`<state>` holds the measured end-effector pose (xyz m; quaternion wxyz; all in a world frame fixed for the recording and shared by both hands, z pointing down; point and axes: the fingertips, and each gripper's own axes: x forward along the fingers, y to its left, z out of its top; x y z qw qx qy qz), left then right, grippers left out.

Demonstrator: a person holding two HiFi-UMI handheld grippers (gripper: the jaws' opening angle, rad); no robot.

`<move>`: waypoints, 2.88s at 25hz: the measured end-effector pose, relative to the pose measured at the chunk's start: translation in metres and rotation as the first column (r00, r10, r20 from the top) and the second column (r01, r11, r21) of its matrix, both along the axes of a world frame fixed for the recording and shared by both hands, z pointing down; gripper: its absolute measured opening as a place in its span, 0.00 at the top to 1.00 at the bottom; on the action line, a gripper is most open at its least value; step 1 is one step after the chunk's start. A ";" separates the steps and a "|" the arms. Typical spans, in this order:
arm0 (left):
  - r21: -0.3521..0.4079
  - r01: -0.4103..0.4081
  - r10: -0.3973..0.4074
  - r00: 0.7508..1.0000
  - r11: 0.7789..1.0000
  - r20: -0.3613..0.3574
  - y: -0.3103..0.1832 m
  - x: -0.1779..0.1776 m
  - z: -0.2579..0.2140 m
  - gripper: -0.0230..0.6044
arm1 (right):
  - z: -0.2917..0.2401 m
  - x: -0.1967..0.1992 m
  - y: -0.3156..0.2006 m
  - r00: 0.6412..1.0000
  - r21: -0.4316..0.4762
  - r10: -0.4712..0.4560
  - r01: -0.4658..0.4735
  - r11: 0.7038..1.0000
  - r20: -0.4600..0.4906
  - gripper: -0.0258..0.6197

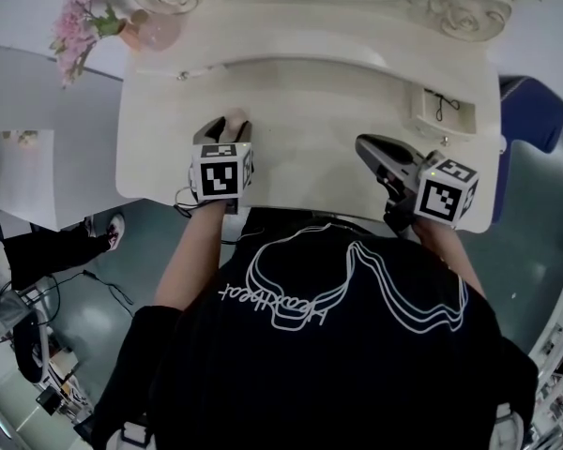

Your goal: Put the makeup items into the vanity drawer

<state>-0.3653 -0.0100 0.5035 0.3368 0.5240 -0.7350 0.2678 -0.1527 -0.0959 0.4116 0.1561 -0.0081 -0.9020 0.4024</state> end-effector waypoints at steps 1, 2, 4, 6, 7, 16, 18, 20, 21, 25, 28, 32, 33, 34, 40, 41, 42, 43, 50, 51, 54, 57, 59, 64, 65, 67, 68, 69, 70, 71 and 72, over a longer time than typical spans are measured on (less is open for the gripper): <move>0.002 0.001 -0.001 1.000 1.000 0.001 0.000 0.000 0.000 0.66 | 0.000 0.001 0.000 1.000 0.000 0.002 -0.002 1.000 0.001 0.95; 0.003 0.002 -0.002 1.000 1.000 0.003 -0.001 0.000 -0.001 0.66 | 0.000 0.002 0.000 1.000 0.001 0.005 -0.005 1.000 0.002 0.95; 0.007 0.004 -0.004 1.000 1.000 0.007 0.000 0.001 -0.002 0.67 | -0.001 0.005 0.000 1.000 0.002 0.009 -0.009 1.000 0.004 0.95; 0.019 0.006 -0.006 1.000 1.000 0.005 0.001 0.003 -0.004 0.67 | -0.002 0.007 0.002 1.000 0.004 0.012 -0.012 1.000 0.006 0.95; 0.029 0.005 -0.005 1.000 1.000 -0.001 0.000 0.005 -0.006 0.67 | -0.002 0.009 0.003 1.000 0.005 0.012 -0.012 1.000 0.006 0.95; 0.120 -0.008 0.013 0.999 0.993 -0.042 -0.003 0.025 -0.028 0.67 | -0.007 0.025 0.014 1.000 0.018 0.025 -0.026 1.000 0.013 0.95; 0.141 -0.019 0.026 0.999 0.990 -0.048 -0.005 0.032 -0.033 0.67 | -0.009 0.031 0.017 0.999 0.022 0.033 -0.034 0.999 0.016 0.95; 0.154 -0.034 0.043 0.997 0.987 -0.057 -0.008 0.042 -0.039 0.67 | -0.011 0.038 0.020 0.999 0.024 0.042 -0.042 0.999 0.021 0.95; 0.161 -0.043 0.053 0.997 0.986 -0.061 -0.009 0.047 -0.042 0.67 | -0.012 0.041 0.021 0.999 0.025 0.046 -0.047 0.999 0.023 0.95; 0.209 -0.091 0.109 0.991 0.974 -0.079 -0.019 0.072 -0.057 0.67 | -0.012 0.060 0.026 0.997 0.029 0.078 -0.079 0.996 0.020 0.95; 0.249 -0.132 0.159 0.983 0.960 -0.092 -0.029 0.094 -0.070 0.67 | -0.010 0.077 0.026 0.994 0.030 0.112 -0.113 0.993 0.017 0.95; 0.279 -0.206 0.239 0.967 0.938 -0.090 -0.044 0.124 -0.083 0.67 | -0.011 0.098 0.027 0.987 0.030 0.159 -0.159 0.987 0.019 0.95; 0.285 -0.224 0.259 0.962 0.932 -0.090 -0.047 0.132 -0.086 0.67 | -0.011 0.103 0.028 0.985 0.028 0.172 -0.173 0.985 0.021 0.95; 0.292 -0.241 0.278 0.956 0.925 -0.090 -0.051 0.139 -0.090 0.67 | -0.011 0.108 0.028 0.982 0.026 0.186 -0.186 0.982 0.023 0.95; 0.334 -0.324 0.372 0.924 0.885 -0.089 -0.071 0.176 -0.110 0.67 | -0.010 0.134 0.032 0.970 0.021 0.242 -0.243 0.970 0.021 0.95; 0.339 -0.337 0.386 0.919 0.879 -0.087 -0.075 0.181 -0.112 0.67 | -0.010 0.139 0.032 0.968 0.021 0.252 -0.252 0.967 0.019 0.95; 0.344 -0.349 0.400 0.913 0.871 -0.085 -0.079 0.188 -0.115 0.67 | -0.009 0.144 0.032 0.965 0.023 0.263 -0.263 0.965 0.018 0.95; 0.351 -0.362 0.414 0.907 0.864 -0.083 -0.082 0.194 -0.117 0.67 | -0.009 0.149 0.032 0.961 0.025 0.275 -0.275 0.961 0.019 0.95; 0.390 -0.448 0.509 0.858 0.804 -0.064 -0.107 0.233 -0.136 0.67 | -0.017 0.173 0.028 0.936 0.048 0.350 -0.351 0.935 0.031 0.95; 0.395 -0.458 0.521 0.852 0.796 -0.061 -0.110 0.237 -0.138 0.67 | -0.019 0.176 0.027 0.934 0.054 0.357 -0.358 0.932 0.034 0.95; 0.403 -0.487 0.551 0.833 0.774 -0.051 -0.120 0.250 -0.145 0.67 | -0.023 0.185 0.026 0.924 0.061 0.380 -0.381 0.922 0.038 0.95; 0.408 -0.515 0.579 0.814 0.754 -0.044 -0.130 0.263 -0.149 0.67 | -0.022 0.197 0.026 0.910 0.054 0.414 -0.416 0.908 0.032 0.95; 0.410 -0.536 0.601 0.798 0.738 -0.040 -0.137 0.273 -0.151 0.67 | -0.023 0.202 0.025 0.899 0.055 0.437 -0.438 0.897 0.034 0.95; 0.418 -0.579 0.646 0.763 0.700 -0.024 -0.154 0.294 -0.162 0.67 | -0.030 0.215 0.017 0.875 0.058 0.481 -0.484 0.873 0.047 0.95; 0.419 -0.585 0.652 0.758 0.694 -0.021 -0.158 0.297 -0.164 0.67 | -0.031 0.218 0.014 0.870 0.060 0.491 -0.493 0.868 0.050 0.95; 0.419 -0.595 0.662 0.749 0.686 -0.019 -0.166 0.302 -0.166 0.67 | -0.034 0.223 0.009 0.858 0.060 0.511 -0.513 0.856 0.057 0.95; 0.417 -0.601 0.667 0.745 0.682 -0.018 -0.169 0.304 -0.166 0.67 | -0.035 0.225 0.007 0.852 0.058 0.520 -0.523 0.850 0.060 0.95; 0.414 -0.607 0.673 0.740 0.678 -0.018 -0.173 0.307 -0.166 0.67 | -0.035 0.227 0.005 0.847 0.056 0.528 -0.532 0.845 0.063 0.95; 0.409 -0.614 0.678 0.735 0.675 -0.017 -0.176 0.310 -0.165 0.67 | -0.035 0.228 0.003 0.842 0.053 0.535 -0.539 0.841 0.064 0.95; 0.405 -0.620 0.684 0.730 0.672 -0.017 -0.179 0.313 -0.165 0.67 | -0.035 0.230 0.001 0.838 0.050 0.542 -0.545 0.837 0.066 0.95; 0.401 -0.627 0.689 0.724 0.669 -0.018 -0.182 0.316 -0.164 0.67 | -0.035 0.231 -0.001 0.834 0.047 0.548 -0.552 0.833 0.067 0.95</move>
